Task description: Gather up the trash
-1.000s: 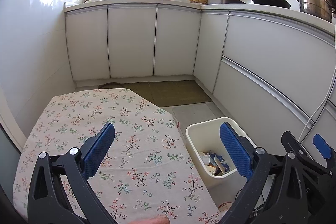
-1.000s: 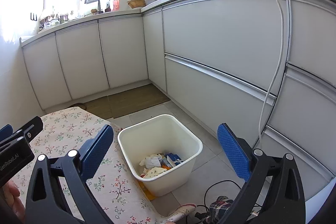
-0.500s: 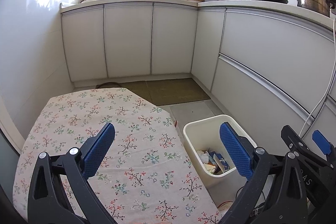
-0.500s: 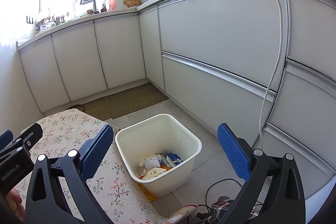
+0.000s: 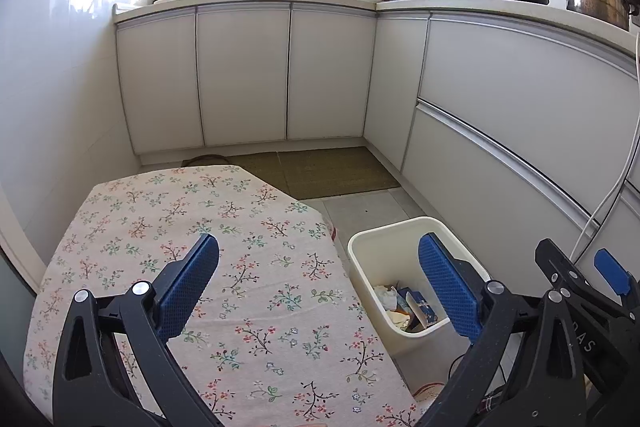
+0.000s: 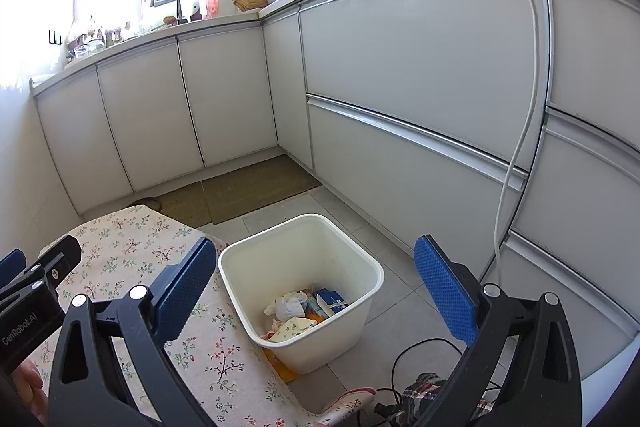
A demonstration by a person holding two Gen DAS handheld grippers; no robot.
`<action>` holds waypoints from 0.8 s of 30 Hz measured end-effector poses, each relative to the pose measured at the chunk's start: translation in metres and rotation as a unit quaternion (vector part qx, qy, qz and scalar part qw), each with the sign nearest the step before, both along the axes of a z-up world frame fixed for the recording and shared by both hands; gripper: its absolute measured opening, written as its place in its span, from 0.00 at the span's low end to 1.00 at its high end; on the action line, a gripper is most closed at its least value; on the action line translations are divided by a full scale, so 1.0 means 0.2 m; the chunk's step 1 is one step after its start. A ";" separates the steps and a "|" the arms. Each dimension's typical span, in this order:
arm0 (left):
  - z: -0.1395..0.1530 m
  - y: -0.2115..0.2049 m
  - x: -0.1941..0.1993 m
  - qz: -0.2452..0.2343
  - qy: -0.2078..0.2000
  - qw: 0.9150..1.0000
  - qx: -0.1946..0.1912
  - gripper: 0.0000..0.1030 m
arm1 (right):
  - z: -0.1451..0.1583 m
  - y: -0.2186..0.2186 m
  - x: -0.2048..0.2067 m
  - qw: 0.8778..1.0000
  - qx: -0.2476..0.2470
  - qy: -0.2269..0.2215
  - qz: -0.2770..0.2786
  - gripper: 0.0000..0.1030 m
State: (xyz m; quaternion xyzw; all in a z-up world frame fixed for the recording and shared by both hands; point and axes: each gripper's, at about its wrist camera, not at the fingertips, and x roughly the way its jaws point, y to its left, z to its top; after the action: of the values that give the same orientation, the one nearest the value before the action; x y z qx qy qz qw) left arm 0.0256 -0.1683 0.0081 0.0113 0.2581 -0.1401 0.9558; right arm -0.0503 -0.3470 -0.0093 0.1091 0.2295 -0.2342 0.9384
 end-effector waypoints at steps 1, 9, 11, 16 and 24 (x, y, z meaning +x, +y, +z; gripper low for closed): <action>0.00 0.00 0.00 0.000 0.001 1.000 -0.001 0.93 | 0.00 0.00 0.00 1.000 0.000 0.001 0.000 0.94; -0.01 0.00 0.01 0.001 0.005 1.000 -0.002 0.93 | -0.01 0.00 0.01 1.000 0.001 0.005 -0.002 0.94; 0.00 -0.01 0.01 0.000 0.005 1.000 -0.002 0.93 | -0.01 -0.01 0.01 1.000 0.002 0.006 -0.002 0.94; -0.01 -0.01 0.01 -0.002 0.003 1.000 0.001 0.93 | -0.01 -0.01 0.01 1.000 0.002 0.006 -0.001 0.94; -0.01 -0.02 0.00 -0.006 -0.002 1.000 0.006 0.92 | -0.02 -0.02 0.01 1.000 0.005 0.007 -0.001 0.94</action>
State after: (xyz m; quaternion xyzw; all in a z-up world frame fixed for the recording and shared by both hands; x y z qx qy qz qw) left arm 0.0253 -0.1728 0.0055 0.0183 0.2572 -0.1441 0.9554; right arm -0.0478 -0.3512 -0.0129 0.1129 0.2369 -0.2350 0.9359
